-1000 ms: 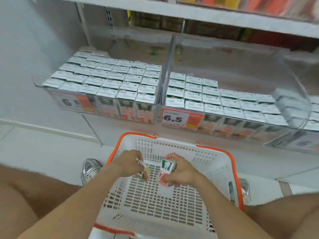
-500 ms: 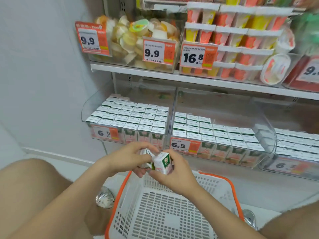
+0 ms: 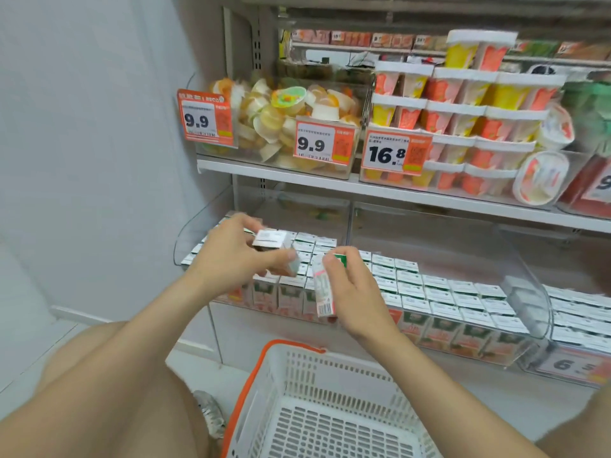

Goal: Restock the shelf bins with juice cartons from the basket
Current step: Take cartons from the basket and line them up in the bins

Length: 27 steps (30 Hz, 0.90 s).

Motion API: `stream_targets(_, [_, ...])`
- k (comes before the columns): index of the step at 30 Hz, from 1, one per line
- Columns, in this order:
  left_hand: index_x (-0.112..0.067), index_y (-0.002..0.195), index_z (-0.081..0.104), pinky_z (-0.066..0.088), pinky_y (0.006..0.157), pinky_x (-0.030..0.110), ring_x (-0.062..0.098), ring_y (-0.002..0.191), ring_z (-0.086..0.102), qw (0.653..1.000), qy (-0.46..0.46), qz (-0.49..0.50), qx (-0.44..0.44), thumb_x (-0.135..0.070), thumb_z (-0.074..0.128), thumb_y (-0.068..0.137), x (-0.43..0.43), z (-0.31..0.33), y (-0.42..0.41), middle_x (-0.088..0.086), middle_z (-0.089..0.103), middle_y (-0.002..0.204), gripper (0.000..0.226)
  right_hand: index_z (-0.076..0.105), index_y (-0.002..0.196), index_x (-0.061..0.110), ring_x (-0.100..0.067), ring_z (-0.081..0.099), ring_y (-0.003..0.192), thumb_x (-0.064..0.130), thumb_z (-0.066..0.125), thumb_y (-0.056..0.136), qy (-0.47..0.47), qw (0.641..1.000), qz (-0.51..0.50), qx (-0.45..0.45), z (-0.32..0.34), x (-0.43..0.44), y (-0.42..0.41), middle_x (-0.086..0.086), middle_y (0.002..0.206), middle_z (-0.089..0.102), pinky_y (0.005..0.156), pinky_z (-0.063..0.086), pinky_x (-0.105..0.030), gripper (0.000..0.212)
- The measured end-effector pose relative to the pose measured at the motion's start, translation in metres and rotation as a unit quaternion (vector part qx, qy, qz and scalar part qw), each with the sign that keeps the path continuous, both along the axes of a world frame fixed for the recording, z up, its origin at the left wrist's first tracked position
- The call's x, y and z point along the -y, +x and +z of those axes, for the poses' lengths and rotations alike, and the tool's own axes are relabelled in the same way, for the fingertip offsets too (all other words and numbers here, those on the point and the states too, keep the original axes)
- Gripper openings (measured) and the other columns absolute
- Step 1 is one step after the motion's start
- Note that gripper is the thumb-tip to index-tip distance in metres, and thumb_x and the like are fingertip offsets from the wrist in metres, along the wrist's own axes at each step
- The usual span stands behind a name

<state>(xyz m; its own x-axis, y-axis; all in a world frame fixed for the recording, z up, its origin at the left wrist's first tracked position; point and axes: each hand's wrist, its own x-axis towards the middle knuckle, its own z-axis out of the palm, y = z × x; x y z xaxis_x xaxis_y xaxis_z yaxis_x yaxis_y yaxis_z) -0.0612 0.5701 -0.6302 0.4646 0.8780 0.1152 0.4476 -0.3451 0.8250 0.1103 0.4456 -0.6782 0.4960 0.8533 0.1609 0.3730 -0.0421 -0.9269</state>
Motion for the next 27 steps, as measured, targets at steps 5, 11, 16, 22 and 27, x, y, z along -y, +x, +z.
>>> stream_targets(5, [-0.028, 0.101, 0.054, 0.04, 0.059, 0.029, 0.016, 0.087, 0.067, 0.985, 0.106, 0.075, -0.115, -0.082, 0.08, 0.062, -0.051, -0.004, 0.004, -0.006, 0.072, 0.089, 0.072, 0.063, 0.116, 0.035, -0.023, 0.065, 0.066, 0.041, 0.054, 0.104, 0.021, 0.999, 0.035, -0.024, 0.015, -0.042, 0.005, -0.008, 0.087, 0.07, 0.055, 0.05, -0.035, 0.016])
stream_targets(11, [-0.016, 0.107, 0.046, 0.038, 0.055, 0.035, 0.017, 0.075, 0.058, 0.98, 0.106, 0.093, -0.14, -0.068, 0.078, 0.08, -0.1, -0.014, 0.009, 0.004, 0.063, 0.086, 0.067, 0.052, 0.123, 0.03, -0.003, 0.063, 0.071, 0.03, 0.064, 0.102, 0.05, 0.991, -0.01, 0.127, 0.016, -0.113, 0.026, 0.008, 0.09, 0.069, 0.061, 0.049, -0.02, 0.025])
stream_targets(16, [-0.018, 0.111, 0.037, 0.054, 0.06, 0.038, 0.021, 0.077, 0.063, 0.98, 0.068, 0.078, -0.17, -0.045, 0.085, 0.083, -0.134, -0.03, 0.0, 0.002, 0.06, 0.092, 0.062, 0.057, 0.122, 0.013, -0.027, 0.063, 0.098, 0.019, 0.07, 0.095, 0.04, 0.955, -0.045, 0.291, -0.004, -0.192, 0.038, -0.007, 0.11, 0.066, 0.081, 0.051, -0.037, 0.03])
stream_targets(22, [-0.021, 0.122, 0.038, 0.032, 0.051, 0.019, 0.012, 0.079, 0.057, 0.981, 0.053, 0.067, -0.172, -0.029, 0.087, 0.086, -0.137, -0.038, 0.005, -0.001, 0.067, 0.108, 0.062, 0.059, 0.129, 0.011, -0.033, 0.065, 0.101, 0.026, 0.068, 0.099, -0.135, 0.939, 0.001, 0.318, -0.01, -0.264, 0.039, -0.013, 0.114, 0.066, 0.074, 0.047, -0.033, 0.035])
stream_targets(27, [-0.022, 0.126, 0.04, 0.035, 0.046, 0.018, 0.001, 0.071, 0.051, 0.982, 0.035, 0.079, -0.168, -0.018, 0.079, 0.093, -0.14, -0.038, 0.009, -0.004, 0.067, 0.109, 0.052, 0.057, 0.132, 0.01, -0.031, 0.06, 0.115, 0.025, 0.052, 0.107, -0.257, 0.897, 0.099, 0.345, -0.02, -0.277, 0.044, -0.012, 0.128, 0.063, 0.096, 0.051, -0.04, 0.03])
